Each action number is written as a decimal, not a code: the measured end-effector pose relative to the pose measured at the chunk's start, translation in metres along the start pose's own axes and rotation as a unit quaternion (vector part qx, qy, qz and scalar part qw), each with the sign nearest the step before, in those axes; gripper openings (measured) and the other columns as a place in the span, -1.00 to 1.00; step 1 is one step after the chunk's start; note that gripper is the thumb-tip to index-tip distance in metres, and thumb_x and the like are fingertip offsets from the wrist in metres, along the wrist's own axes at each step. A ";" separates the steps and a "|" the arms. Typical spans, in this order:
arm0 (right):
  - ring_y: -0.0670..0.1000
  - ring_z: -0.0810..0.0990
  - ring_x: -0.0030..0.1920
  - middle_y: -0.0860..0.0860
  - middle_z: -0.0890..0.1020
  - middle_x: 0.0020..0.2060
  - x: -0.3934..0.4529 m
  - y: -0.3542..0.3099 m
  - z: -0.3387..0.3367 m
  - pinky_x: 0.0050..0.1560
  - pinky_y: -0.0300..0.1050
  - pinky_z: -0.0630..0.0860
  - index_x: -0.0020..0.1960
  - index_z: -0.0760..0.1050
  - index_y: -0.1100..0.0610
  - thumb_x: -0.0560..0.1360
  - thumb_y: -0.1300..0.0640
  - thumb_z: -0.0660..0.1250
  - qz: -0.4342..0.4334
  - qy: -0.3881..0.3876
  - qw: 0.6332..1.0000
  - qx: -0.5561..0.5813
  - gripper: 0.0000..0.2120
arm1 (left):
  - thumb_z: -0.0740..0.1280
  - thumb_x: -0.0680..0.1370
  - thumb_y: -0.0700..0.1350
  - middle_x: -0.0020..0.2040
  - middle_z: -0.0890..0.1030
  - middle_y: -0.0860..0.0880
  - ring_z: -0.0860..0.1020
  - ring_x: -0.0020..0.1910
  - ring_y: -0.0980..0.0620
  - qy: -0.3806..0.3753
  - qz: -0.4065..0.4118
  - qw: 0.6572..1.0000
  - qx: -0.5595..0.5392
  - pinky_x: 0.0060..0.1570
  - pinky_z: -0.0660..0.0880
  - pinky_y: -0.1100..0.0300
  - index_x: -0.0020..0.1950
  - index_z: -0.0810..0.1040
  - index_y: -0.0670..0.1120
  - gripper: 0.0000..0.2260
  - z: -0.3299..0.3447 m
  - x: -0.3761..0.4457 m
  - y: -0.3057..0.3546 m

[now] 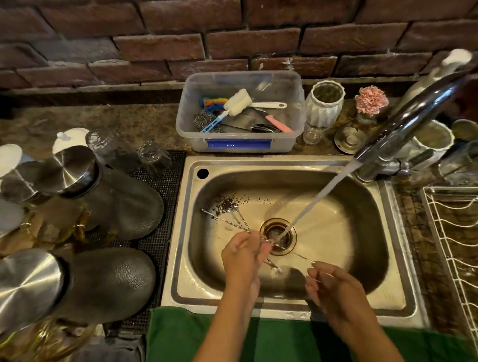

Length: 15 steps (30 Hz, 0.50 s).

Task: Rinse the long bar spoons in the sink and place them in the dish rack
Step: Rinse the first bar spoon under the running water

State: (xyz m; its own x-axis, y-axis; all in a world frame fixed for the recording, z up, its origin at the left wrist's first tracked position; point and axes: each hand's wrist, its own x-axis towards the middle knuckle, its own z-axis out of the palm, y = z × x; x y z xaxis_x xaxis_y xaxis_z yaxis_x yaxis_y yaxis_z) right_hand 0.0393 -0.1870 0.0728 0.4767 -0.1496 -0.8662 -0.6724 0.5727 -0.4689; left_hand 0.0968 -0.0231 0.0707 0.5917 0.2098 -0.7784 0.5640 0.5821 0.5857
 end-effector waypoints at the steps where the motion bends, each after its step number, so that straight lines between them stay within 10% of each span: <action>1: 0.12 0.62 -0.16 0.24 0.67 -0.11 -0.008 0.001 0.004 -0.26 -0.10 0.67 0.14 0.56 0.31 0.59 0.38 0.20 0.020 -0.017 0.999 0.048 -0.80 | 0.36 0.55 -0.31 0.00 0.68 -0.20 0.70 -0.04 -0.08 -0.010 0.000 1.000 -0.019 -0.09 0.63 0.19 0.08 0.59 -0.25 -0.88 0.003 -0.008 -0.002; 7: 0.11 0.70 -0.11 0.29 0.68 -0.06 -0.039 0.001 0.026 -0.15 -0.10 0.69 0.12 0.56 0.37 0.43 0.30 0.34 -0.037 -0.125 0.970 0.203 -0.72 | 0.37 0.56 -0.26 -0.18 0.64 -0.12 0.53 -0.11 -0.08 -0.082 0.024 0.996 0.017 0.02 0.48 -0.02 -0.15 0.69 -0.16 -0.87 0.028 -0.043 -0.028; 15: 0.06 0.70 -0.19 0.24 0.69 -0.17 -0.035 -0.020 0.011 -0.23 -0.18 0.65 -0.07 0.62 0.33 0.52 0.28 0.33 -0.149 -0.066 0.970 0.178 -0.87 | 0.40 0.55 -0.24 -0.08 0.74 -0.12 0.68 -0.04 -0.05 -0.124 0.025 0.986 0.109 0.08 0.60 0.08 -0.03 0.72 -0.18 -0.90 0.052 -0.063 -0.041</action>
State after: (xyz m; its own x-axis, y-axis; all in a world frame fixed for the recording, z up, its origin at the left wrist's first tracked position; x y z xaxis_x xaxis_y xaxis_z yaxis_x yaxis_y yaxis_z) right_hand 0.0425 -0.1849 0.1145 0.7043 -0.2604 -0.6604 -0.2658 0.7660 -0.5854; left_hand 0.0662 -0.1013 0.1079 0.7293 0.0187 -0.6839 0.6250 0.3882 0.6772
